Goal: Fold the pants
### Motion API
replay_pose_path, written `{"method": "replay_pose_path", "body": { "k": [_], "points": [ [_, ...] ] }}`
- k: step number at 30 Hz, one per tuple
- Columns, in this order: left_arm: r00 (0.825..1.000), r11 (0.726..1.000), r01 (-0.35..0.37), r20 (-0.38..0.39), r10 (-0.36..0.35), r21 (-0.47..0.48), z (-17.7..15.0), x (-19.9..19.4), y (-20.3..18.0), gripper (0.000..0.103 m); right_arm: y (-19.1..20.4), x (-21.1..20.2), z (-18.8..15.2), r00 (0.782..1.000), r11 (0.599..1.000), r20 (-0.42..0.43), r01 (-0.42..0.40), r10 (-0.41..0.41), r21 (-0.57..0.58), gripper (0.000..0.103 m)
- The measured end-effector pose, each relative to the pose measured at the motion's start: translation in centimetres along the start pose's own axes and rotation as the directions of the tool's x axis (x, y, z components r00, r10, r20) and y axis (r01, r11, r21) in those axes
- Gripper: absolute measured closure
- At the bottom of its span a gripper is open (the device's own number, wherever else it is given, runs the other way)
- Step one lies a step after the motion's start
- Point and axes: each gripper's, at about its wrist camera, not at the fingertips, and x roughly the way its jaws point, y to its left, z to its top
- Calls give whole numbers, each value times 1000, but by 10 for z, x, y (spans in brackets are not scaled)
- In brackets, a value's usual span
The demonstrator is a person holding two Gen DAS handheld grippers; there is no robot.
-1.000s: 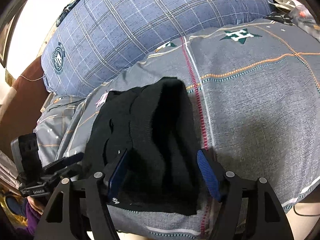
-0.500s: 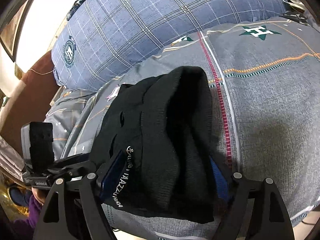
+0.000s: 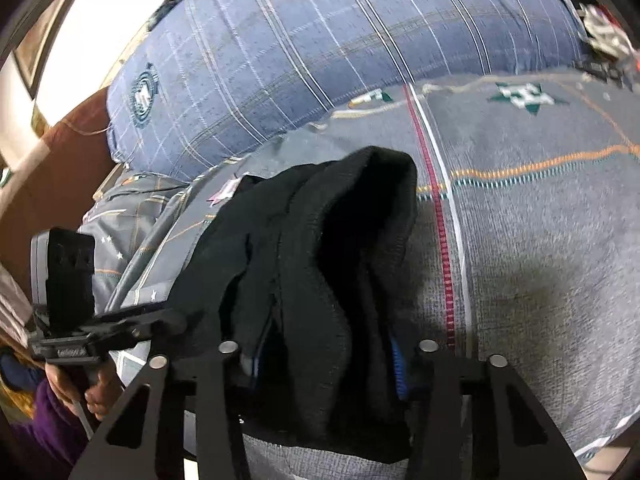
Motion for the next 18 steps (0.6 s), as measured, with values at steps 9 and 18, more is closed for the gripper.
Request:
{"method": "replay_pose_path", "body": {
  "k": [9,18],
  "points": [
    [999,1000,-6,52,4,28,2,-10,-2,81,13,-17,-2,997,998,73,-22,27,-67,65],
    [996,995,-80,23,81,-56,-4,-11,12,53,5,-8,-2,1000,1000,24,-15,16,-8,63]
  ]
}}
